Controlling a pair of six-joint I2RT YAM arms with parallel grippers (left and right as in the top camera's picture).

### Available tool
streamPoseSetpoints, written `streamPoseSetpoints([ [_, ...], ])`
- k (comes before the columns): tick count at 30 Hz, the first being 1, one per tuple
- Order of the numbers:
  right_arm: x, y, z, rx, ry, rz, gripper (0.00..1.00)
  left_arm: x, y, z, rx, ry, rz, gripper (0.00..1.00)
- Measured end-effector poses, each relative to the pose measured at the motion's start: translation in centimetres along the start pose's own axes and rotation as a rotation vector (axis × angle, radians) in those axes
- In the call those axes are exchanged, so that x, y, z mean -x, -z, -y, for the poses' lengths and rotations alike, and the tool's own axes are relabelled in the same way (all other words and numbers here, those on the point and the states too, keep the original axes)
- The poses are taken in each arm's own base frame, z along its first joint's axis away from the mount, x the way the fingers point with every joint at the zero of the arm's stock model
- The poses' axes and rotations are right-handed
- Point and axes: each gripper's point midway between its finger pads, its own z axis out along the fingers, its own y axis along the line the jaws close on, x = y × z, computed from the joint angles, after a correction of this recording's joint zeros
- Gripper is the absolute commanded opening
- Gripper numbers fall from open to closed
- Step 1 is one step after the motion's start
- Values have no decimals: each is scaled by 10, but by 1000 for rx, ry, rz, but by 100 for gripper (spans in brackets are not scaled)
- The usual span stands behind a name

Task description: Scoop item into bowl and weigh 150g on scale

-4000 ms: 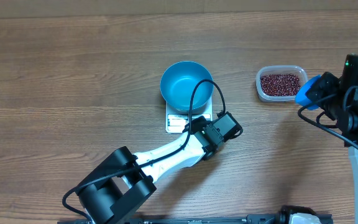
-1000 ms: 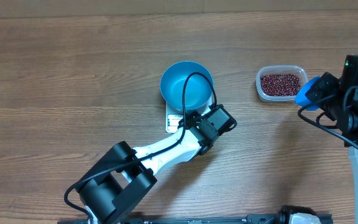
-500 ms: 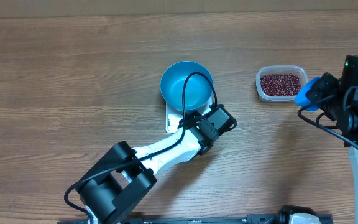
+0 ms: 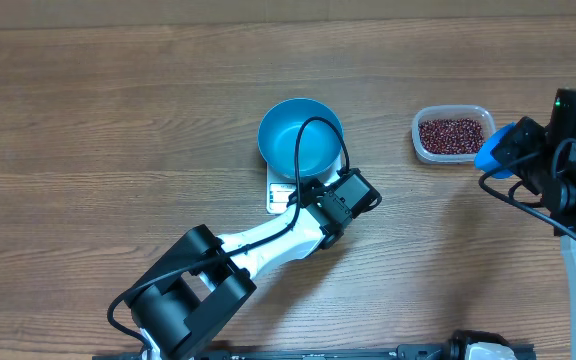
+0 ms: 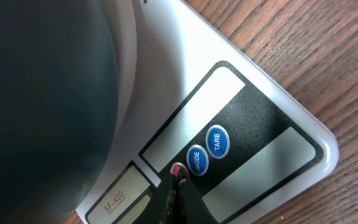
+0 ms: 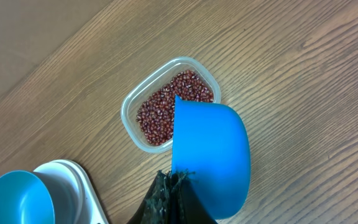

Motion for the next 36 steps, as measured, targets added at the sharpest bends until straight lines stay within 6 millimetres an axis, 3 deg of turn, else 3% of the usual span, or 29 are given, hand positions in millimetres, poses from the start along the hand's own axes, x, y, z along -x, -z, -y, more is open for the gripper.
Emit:
streamPoseSetpoints([
  [36,-1,0,1,-3,1,-6,4,1,-3,-7,8,22,2,4],
])
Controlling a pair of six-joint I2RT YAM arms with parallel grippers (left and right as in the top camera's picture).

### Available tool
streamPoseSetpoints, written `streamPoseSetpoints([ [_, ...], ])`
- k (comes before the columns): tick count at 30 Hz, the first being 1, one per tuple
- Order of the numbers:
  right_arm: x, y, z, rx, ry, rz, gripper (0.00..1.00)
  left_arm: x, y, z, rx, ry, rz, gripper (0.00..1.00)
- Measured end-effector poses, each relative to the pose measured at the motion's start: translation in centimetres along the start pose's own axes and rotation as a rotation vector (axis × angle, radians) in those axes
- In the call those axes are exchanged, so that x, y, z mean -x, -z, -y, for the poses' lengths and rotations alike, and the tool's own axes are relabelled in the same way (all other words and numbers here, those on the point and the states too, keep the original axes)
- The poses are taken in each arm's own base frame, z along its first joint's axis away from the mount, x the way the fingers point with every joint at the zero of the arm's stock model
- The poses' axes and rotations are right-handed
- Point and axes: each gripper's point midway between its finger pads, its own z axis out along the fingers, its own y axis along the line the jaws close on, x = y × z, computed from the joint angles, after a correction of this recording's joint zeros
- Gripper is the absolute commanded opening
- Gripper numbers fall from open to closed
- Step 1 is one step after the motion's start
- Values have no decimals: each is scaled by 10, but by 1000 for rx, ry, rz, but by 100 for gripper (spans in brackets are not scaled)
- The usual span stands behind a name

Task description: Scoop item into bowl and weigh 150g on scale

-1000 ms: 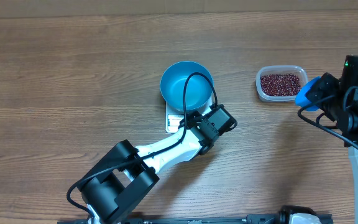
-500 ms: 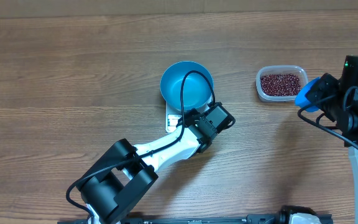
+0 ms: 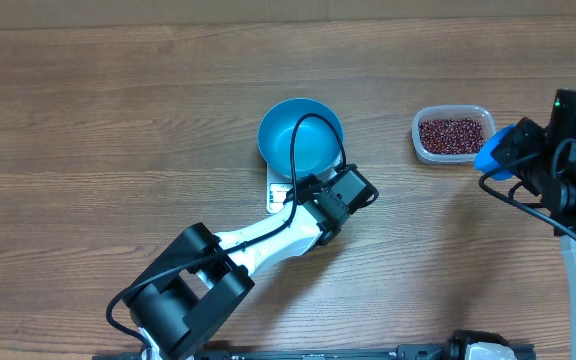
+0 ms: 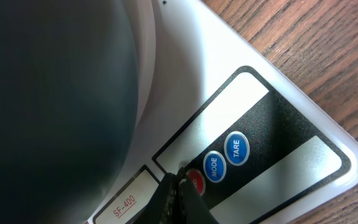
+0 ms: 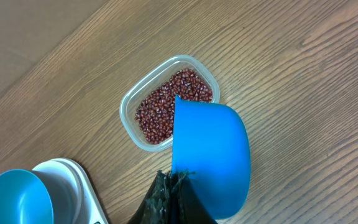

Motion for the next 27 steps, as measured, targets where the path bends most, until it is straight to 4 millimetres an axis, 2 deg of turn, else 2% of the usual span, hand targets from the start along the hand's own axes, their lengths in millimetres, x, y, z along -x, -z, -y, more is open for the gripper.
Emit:
streamPoseSetpoints([
  [7,-1,0,0,-2,0,-2,4,-2,0,0,-2,-6,-8,4],
  [14,-1,0,1,-3,0,-5,4,-6,0,12,-67,-89,-18,4],
  [27,-1,0,1,-3,1,-5,4,-6,1,14,-82,-114,-15,4],
])
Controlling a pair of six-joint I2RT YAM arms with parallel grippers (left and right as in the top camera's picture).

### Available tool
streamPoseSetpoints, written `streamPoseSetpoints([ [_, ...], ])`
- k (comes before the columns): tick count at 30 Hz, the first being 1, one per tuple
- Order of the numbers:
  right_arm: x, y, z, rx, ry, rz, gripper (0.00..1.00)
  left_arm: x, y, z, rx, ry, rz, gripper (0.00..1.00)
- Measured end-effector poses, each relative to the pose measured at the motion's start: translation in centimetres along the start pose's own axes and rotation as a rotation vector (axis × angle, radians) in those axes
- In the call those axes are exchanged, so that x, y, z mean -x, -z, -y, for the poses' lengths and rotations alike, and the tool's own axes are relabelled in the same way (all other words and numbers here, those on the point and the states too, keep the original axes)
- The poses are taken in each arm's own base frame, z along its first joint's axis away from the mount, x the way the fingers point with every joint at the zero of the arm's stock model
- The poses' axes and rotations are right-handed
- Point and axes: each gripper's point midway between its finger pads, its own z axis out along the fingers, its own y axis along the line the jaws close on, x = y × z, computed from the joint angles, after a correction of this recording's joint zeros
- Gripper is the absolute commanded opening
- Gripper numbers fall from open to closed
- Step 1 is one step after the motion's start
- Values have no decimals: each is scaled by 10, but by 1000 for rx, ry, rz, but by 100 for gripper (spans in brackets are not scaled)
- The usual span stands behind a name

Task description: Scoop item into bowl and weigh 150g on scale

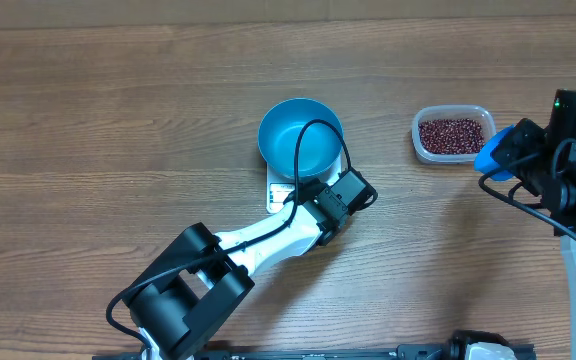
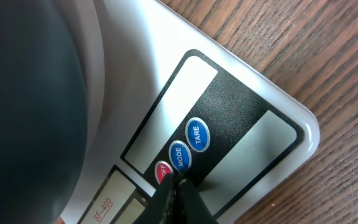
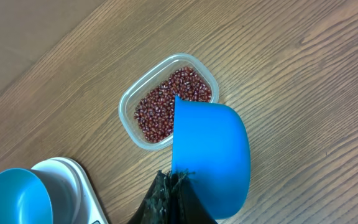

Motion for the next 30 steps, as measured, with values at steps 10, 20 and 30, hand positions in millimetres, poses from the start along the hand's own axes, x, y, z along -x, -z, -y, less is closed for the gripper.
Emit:
streamPoseSetpoints([
  [10,0,0,0,0,0,0,4,0,0,0,0,0,0,4],
  [20,0,0,0,1,0,0,4,-1,0,0,0,-3,-6,4],
  [30,0,0,0,0,1,0,4,-6,0,-2,17,-12,-27,4],
])
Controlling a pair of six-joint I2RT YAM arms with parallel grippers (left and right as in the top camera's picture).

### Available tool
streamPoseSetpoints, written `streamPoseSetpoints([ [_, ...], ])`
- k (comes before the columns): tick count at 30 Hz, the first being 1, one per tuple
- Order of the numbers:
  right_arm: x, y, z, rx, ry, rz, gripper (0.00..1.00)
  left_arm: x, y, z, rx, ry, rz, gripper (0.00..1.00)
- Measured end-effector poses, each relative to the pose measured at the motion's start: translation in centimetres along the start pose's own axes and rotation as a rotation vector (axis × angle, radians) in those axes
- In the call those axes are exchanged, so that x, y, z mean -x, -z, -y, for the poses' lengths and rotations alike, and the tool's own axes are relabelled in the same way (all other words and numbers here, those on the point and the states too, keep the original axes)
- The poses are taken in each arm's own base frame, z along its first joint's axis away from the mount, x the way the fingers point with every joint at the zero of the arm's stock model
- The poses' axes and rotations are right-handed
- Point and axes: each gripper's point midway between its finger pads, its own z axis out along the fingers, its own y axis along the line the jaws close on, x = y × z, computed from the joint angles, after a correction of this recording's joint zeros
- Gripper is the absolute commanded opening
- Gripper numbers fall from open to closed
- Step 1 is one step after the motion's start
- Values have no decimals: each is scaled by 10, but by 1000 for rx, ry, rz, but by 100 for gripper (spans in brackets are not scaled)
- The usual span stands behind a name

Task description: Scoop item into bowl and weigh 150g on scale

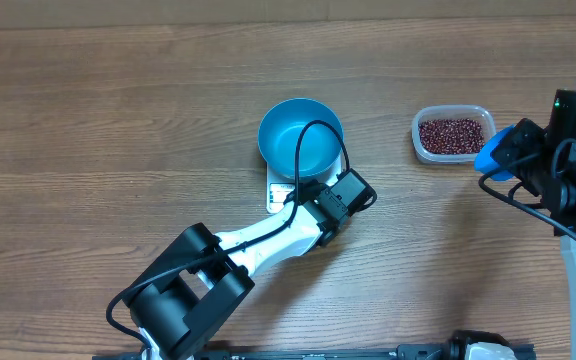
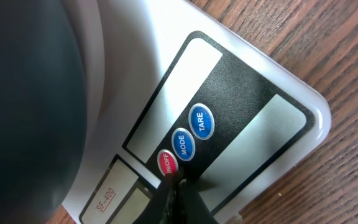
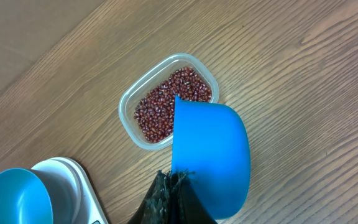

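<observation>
The blue bowl (image 1: 300,138) sits on the white scale (image 1: 277,197). My left gripper (image 2: 175,181) is shut and empty, its tips at the lower right edge of the scale's red ON/OFF button (image 2: 167,163), below the MODE button (image 2: 183,144) and the TARE button (image 2: 201,121). The display (image 2: 173,93) looks blank. A clear container of red beans (image 1: 453,133) stands to the right. My right gripper (image 3: 173,177) is shut on a blue scoop (image 3: 211,155), held just right of the bean container (image 3: 169,102) and above the table.
The bowl's dark underside (image 2: 30,93) fills the left of the left wrist view. The left arm (image 1: 268,240) crosses the table below the scale. The wooden table (image 1: 118,120) lies all round.
My left gripper's tips have shifted slightly, from the seam between the red and MODE buttons to the red button's lower right edge. The right gripper and scoop have not moved.
My shut left gripper had its tips on the red button, then just left of it, then between the red and MODE buttons, and now at the red button's edge. The display stayed blank. The right gripper held the scoop beside the beans throughout.
</observation>
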Motion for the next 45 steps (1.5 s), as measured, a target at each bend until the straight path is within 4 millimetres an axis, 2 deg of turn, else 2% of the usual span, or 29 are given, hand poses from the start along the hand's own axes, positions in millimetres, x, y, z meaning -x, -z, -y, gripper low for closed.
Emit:
streamPoseSetpoints([
  [24,0,0,0,0,-1,0,4,6,0,-2,9,12,22,4],
  [32,0,0,0,0,-1,0,4,7,-3,-10,19,37,30,4],
  [45,0,0,0,0,-2,0,4,8,-3,-7,2,9,33,4],
])
